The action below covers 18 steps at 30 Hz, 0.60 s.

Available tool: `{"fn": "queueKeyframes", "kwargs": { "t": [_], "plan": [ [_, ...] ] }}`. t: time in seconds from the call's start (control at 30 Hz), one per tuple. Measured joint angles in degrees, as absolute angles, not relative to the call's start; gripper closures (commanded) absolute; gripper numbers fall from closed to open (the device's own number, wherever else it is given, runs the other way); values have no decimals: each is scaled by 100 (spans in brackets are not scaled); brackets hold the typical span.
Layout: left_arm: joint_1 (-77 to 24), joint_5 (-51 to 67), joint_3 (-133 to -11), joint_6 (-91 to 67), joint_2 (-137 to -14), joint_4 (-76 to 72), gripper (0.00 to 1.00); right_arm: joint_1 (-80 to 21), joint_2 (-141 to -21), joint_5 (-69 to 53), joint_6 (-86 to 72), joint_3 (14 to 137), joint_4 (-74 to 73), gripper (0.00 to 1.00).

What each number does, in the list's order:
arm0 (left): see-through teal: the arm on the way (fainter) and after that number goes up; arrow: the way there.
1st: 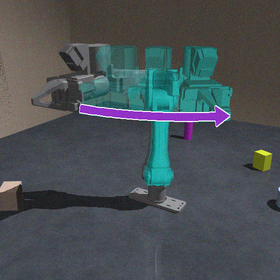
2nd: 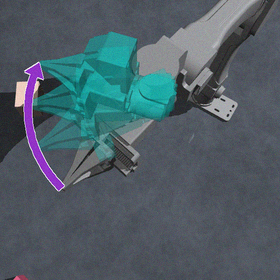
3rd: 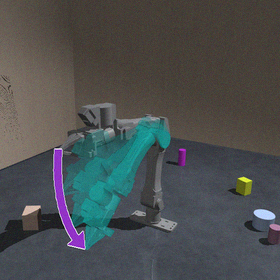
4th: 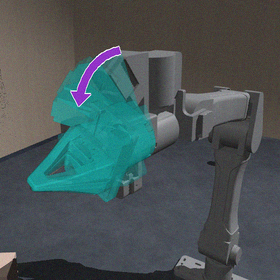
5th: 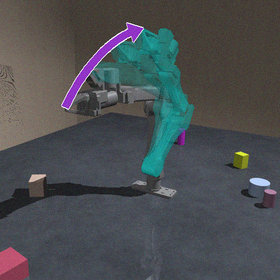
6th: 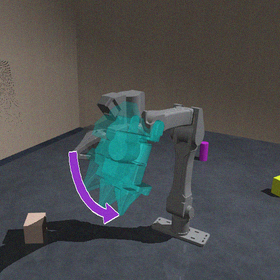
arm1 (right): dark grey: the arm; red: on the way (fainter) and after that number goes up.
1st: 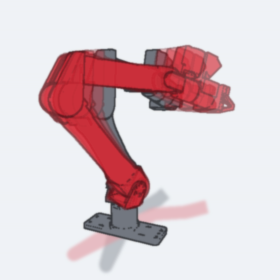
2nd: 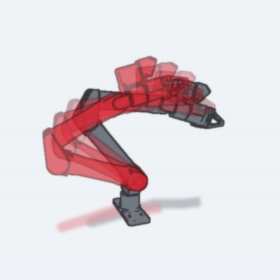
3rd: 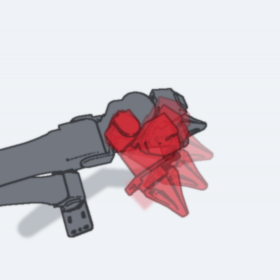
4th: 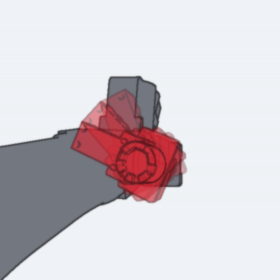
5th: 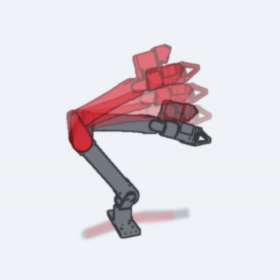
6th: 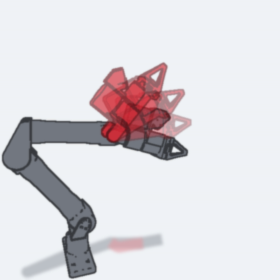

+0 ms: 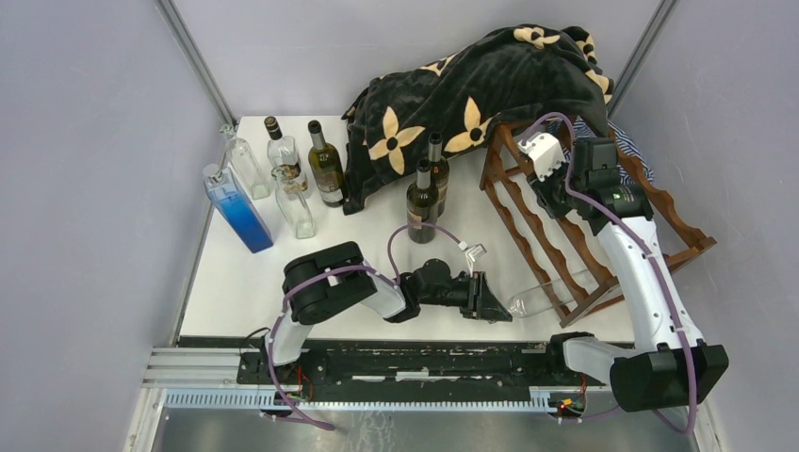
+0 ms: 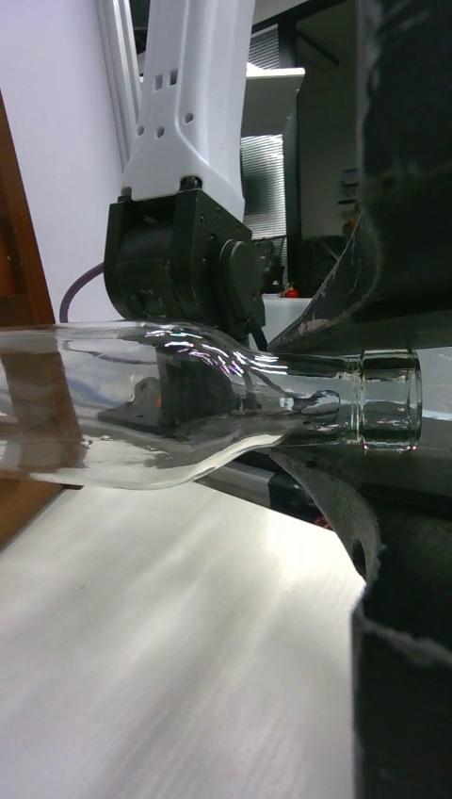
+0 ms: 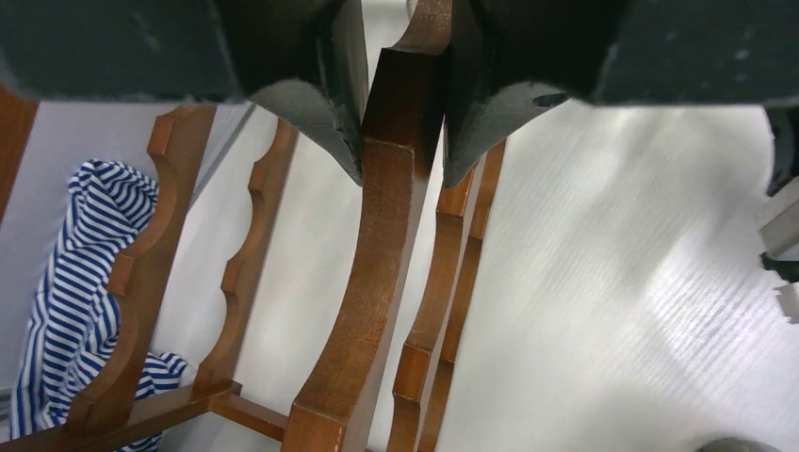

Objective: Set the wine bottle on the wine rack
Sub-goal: Place the wine bottle in the wine rack.

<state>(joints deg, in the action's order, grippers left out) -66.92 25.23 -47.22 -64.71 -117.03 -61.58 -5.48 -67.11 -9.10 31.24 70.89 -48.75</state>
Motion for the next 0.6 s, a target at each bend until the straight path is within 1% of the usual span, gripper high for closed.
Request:
{"fn": "queueKeyframes", "kwargs": {
  "t": [0.07,0.2,0.23,0.4,0.6],
  "plan": [
    [-6702,2467,-4816,-6521,-11799,-6193,98,-532,-6709,-941,2853,7089,-4849,79],
    [-6735,2320,-5074,-6580,-12003,-6267,98,-434,-6696,-954,2620,7089,-4851,83],
    [-6740,2292,-5142,-6600,-12049,-6292,98,-436,-6694,-956,2620,7089,-4849,88],
    [-6768,2209,-5559,-6722,-12409,-6346,98,-434,-6670,-980,2615,7063,-4814,91],
    [-6818,2154,-5981,-6840,-12661,-6257,98,-412,-6641,-1037,2587,7017,-4762,92]
  ]
}}
